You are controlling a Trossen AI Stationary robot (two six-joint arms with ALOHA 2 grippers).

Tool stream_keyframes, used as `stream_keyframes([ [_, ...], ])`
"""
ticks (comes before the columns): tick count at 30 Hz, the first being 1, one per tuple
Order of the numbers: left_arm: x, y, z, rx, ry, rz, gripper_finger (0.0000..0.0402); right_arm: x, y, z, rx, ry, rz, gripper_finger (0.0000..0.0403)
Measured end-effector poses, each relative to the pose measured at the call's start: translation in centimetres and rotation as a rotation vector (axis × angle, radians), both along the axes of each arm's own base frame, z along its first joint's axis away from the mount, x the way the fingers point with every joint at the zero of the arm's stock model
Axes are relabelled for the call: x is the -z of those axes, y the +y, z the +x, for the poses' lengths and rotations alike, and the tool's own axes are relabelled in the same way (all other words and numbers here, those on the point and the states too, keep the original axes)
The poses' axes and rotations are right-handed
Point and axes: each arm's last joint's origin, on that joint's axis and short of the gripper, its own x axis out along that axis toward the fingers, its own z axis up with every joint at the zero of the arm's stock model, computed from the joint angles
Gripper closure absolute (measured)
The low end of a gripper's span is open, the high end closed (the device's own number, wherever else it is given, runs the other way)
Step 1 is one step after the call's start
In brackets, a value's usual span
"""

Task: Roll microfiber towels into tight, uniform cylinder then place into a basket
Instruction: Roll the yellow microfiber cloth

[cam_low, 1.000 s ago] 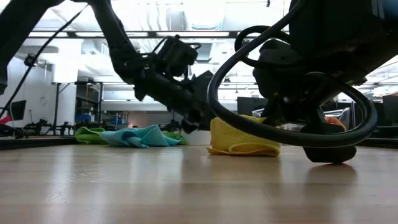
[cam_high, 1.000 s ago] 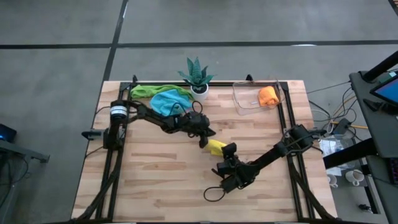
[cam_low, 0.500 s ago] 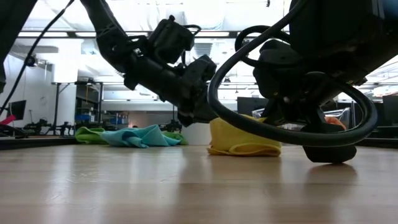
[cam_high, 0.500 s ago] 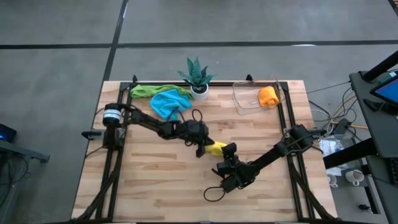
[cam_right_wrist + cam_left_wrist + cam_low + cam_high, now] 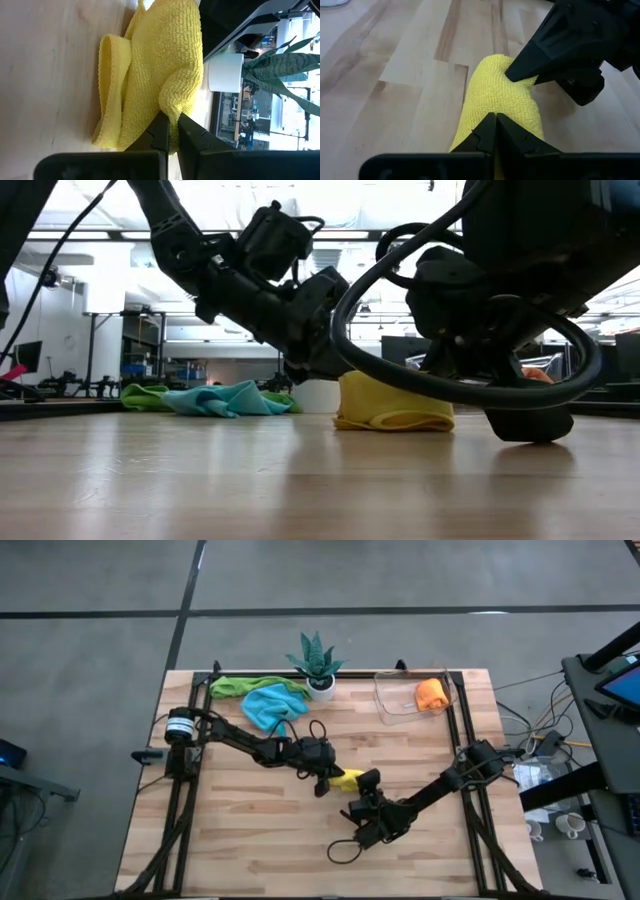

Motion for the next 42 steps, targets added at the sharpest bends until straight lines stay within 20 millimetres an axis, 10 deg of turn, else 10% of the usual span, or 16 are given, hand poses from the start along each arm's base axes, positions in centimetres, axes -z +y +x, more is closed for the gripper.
stream_keyframes([
  [26, 0.2, -2.8, -0.4, 0.028, -0.039, 0.046, 0.0402, 0.1, -0.3, 0.2, 0.012, 0.014, 0.032, 0.0394],
  [42, 4.7, -3.3, 1.3, 0.057, -0.032, -0.01, 0.0402, 0.1, -0.3, 0.3, 0.007, 0.018, 0.034, 0.0394],
])
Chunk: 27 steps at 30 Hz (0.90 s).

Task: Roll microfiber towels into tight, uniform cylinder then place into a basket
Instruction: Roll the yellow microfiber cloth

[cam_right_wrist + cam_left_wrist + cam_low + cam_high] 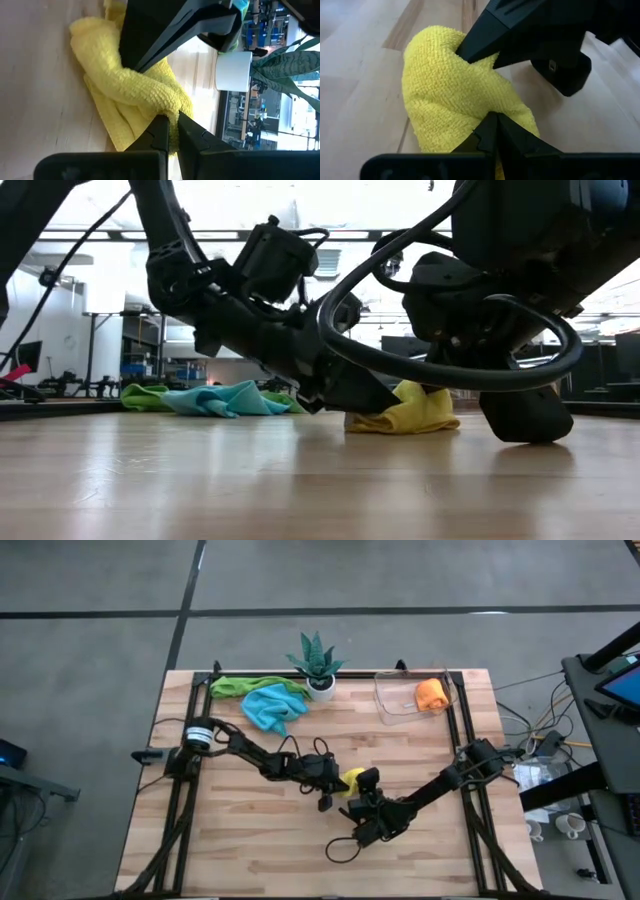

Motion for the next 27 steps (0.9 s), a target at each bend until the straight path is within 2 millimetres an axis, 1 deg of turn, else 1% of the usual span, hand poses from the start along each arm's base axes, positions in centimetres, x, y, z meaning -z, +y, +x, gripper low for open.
stream_keyframes([
  [3, 0.7, 0.0, 0.3, -0.005, 0.019, -0.011, 0.0402, 0.0, 0.0, 0.0, 0.003, -0.003, 0.001, 0.0391],
  [7, 0.9, 0.0, 0.2, -0.004, 0.031, -0.012, 0.0402, -0.2, 0.0, 0.0, 0.027, -0.019, 0.022, 0.0376],
  [11, 0.9, 0.0, 0.2, -0.001, 0.034, -0.013, 0.0402, -0.8, 0.3, 0.2, 0.07, -0.017, 0.106, 0.0354],
  [14, 0.9, 0.0, 0.2, 0.0, 0.036, -0.014, 0.0402, -1.9, 0.4, -0.4, 0.131, -0.011, 0.153, 0.0339],
  [18, 1.0, 0.0, 0.1, 0.0, 0.038, -0.014, 0.0401, -4.5, 0.0, -2.5, 0.21, -0.056, 0.163, 0.0325],
  [20, 1.0, 0.0, 0.1, 0.0, 0.038, -0.014, 0.0401, -5.7, -0.4, -3.6, 0.257, -0.126, 0.213, 0.0327],
  [22, 1.0, 0.0, 0.1, 0.0, 0.038, -0.014, 0.0401, -6.4, -1.1, -4.5, 0.312, -0.217, 0.303, 0.0337],
  [24, 1.0, 0.0, 0.1, 0.001, 0.038, -0.016, 0.0402, -6.5, -2.1, -5.1, 0.333, -0.321, 0.386, 0.0356],
  [26, 1.0, 0.0, 0.1, 0.006, 0.039, -0.019, 0.0402, -6.5, -3.1, -5.3, 0.316, -0.438, 0.477, 0.0383],
  [27, 1.0, 0.0, 0.1, 0.006, 0.039, -0.02, 0.0402, -6.6, -3.6, -5.4, 0.298, -0.501, 0.526, 0.0388],
])
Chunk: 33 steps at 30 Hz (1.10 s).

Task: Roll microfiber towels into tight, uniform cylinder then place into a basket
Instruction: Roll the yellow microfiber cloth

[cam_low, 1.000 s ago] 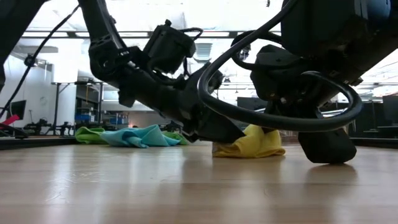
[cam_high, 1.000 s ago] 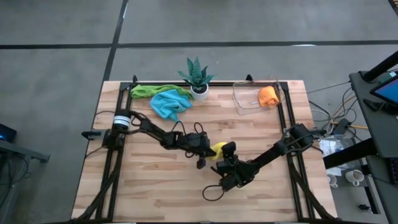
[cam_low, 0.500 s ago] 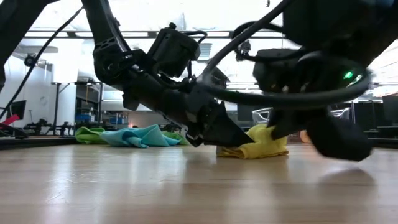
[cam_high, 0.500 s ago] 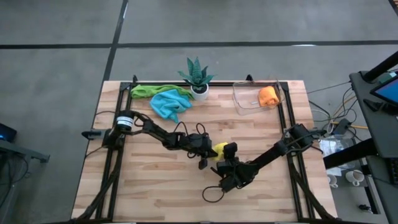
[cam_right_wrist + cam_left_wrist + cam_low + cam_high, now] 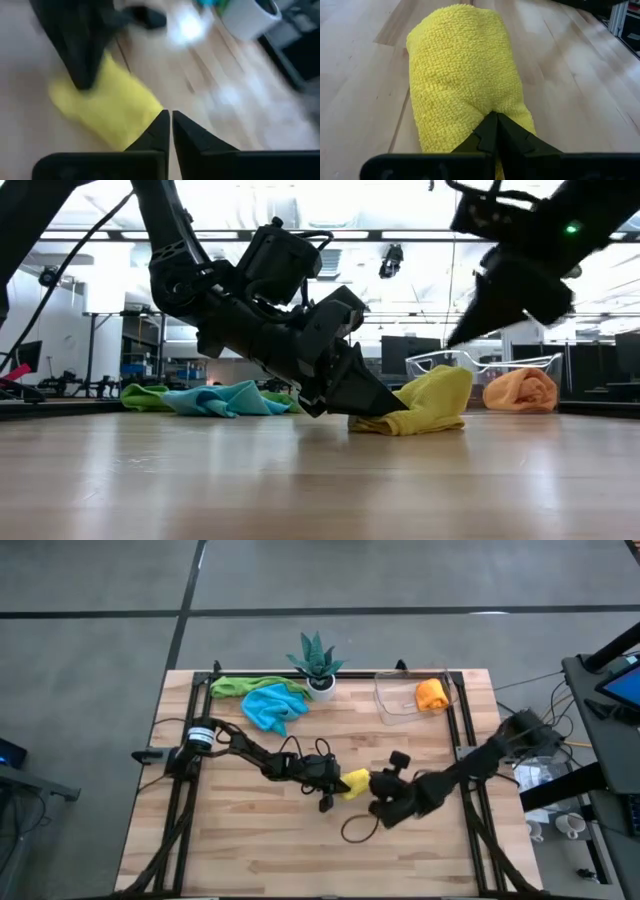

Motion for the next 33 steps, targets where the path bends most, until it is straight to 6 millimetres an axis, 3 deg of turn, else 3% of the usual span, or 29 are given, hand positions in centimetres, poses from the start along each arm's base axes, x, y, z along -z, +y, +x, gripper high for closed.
stream_keyframes([
  [8, 0.0, 0.0, 0.0, 0.006, 0.001, -0.003, 0.0401, 2.1, -3.9, -1.4, -0.083, -0.426, 0.297, 0.0395],
  [13, -0.3, 0.0, 0.0, 0.007, -0.007, -0.004, 0.0402, 3.1, -5.2, -1.6, -0.129, -0.532, 0.405, 0.0395],
  [26, -0.8, 0.0, -0.3, 0.019, 0.001, 0.004, 0.0402, 8.3, -5.2, -0.8, -0.118, -0.356, 0.412, 0.0395],
  [33, -1.9, 0.1, -1.0, 0.078, 0.087, 0.053, 0.0402, 8.7, -5.4, -0.7, -0.129, -0.33, 0.385, 0.0395],
])
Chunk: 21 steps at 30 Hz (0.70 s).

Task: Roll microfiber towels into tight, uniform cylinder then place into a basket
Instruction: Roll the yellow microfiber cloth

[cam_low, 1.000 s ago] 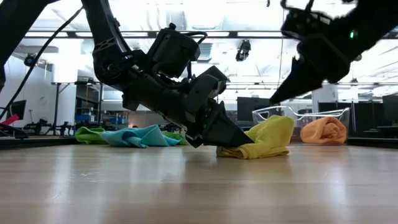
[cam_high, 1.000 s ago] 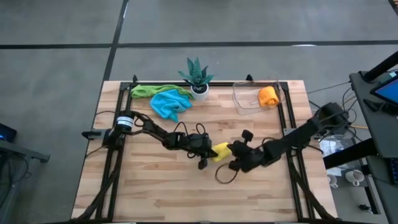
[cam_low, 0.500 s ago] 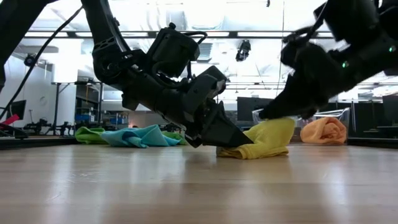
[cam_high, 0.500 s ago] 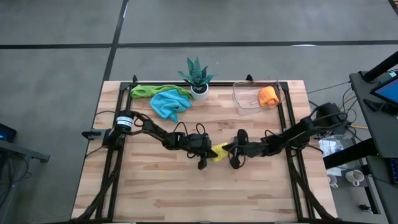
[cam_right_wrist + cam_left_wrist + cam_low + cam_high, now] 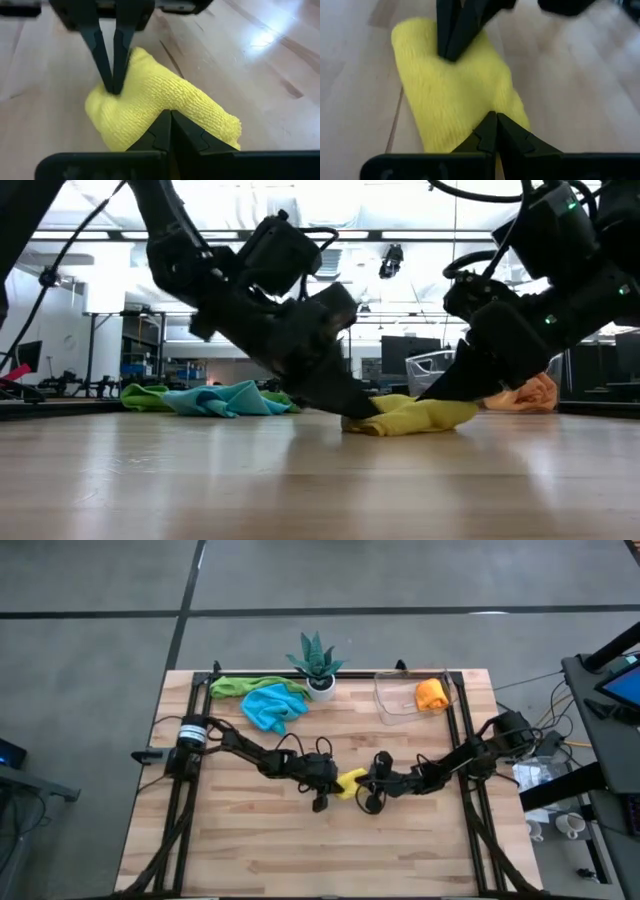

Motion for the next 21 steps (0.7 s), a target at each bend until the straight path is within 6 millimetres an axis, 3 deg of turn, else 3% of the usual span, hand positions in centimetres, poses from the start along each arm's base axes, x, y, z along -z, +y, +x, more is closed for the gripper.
stream_keyframes([
  [5, -1.7, 0.0, -1.4, 0.034, 0.096, 0.039, 0.0402, -0.3, -0.4, -0.2, -0.033, 0.035, -0.07, 0.0395],
  [14, -5.3, 0.8, -2.8, -0.032, 0.109, 0.181, 0.0402, -0.3, -1.5, 0.0, -0.053, 0.096, -0.164, 0.0395],
  [18, -7.4, 2.4, -3.2, -0.204, 0.076, 0.346, 0.0402, -0.4, -1.8, 0.3, -0.128, 0.128, -0.24, 0.0395],
  [21, -7.4, 4.3, -3.3, -0.256, 0.091, 0.368, 0.0402, -0.5, -2.0, 0.6, -0.206, 0.157, -0.323, 0.0395],
])
